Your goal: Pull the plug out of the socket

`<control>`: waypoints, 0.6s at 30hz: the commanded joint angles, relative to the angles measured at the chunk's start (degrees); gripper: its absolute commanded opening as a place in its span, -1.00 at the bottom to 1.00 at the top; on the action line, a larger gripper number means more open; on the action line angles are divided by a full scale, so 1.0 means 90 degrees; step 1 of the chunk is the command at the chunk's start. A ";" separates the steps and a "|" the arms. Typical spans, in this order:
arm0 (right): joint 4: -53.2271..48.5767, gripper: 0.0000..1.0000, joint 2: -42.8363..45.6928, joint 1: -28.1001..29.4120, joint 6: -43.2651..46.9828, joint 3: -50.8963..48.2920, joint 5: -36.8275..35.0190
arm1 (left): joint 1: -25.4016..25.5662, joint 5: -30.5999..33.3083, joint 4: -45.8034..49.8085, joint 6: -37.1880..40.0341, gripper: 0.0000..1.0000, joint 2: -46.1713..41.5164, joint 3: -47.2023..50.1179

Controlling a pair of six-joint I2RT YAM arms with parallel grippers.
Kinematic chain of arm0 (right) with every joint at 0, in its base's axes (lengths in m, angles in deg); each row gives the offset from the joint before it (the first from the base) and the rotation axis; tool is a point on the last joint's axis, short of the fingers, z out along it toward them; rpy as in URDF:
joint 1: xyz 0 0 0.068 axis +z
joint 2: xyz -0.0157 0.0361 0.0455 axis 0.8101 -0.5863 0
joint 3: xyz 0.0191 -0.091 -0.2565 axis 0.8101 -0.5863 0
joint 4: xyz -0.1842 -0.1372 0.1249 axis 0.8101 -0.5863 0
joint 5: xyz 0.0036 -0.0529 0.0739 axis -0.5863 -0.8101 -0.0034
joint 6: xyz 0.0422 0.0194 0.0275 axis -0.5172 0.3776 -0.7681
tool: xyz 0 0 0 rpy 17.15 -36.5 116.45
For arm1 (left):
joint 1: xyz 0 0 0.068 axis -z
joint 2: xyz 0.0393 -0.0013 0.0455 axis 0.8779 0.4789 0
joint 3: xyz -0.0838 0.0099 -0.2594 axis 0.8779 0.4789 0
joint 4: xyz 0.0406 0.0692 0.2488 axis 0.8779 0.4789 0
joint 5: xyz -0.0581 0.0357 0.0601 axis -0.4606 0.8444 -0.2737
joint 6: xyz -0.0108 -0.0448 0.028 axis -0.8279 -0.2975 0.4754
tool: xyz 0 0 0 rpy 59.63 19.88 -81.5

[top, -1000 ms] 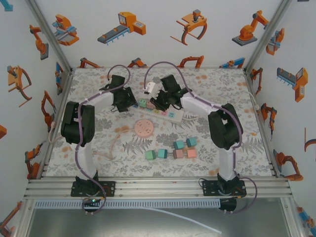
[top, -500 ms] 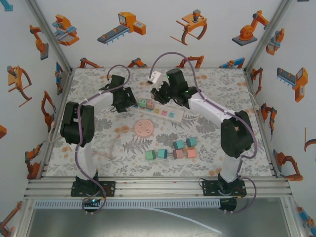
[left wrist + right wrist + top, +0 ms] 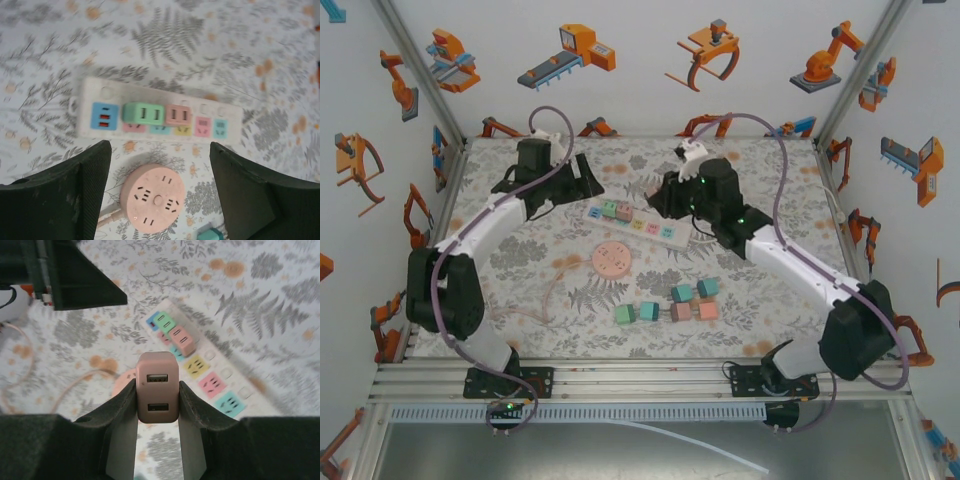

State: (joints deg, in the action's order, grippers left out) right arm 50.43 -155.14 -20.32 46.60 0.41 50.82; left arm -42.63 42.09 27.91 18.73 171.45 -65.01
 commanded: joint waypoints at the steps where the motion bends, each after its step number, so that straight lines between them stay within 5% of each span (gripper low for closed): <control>1: 0.0722 -0.79 0.0436 -0.0024 -0.2008 -0.0721 -0.0054 | 0.0131 -0.1375 -0.0387 0.1483 0.51 -0.0533 0.0255; 11: 0.0297 -0.84 0.0714 0.0200 -0.3308 -0.1886 0.0695 | 0.1570 -0.2231 0.1058 0.7126 0.74 -0.1974 0.1395; 18: 0.0431 -0.85 0.0532 0.0861 -0.3706 -0.2475 0.0236 | 0.1741 -0.2822 0.1420 0.8190 0.77 -0.2180 0.1706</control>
State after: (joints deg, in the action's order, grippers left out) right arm 52.71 -150.16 -14.20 16.97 -20.38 54.82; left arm -26.93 21.96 36.79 81.55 152.94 -49.23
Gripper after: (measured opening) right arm 0.342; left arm 0.881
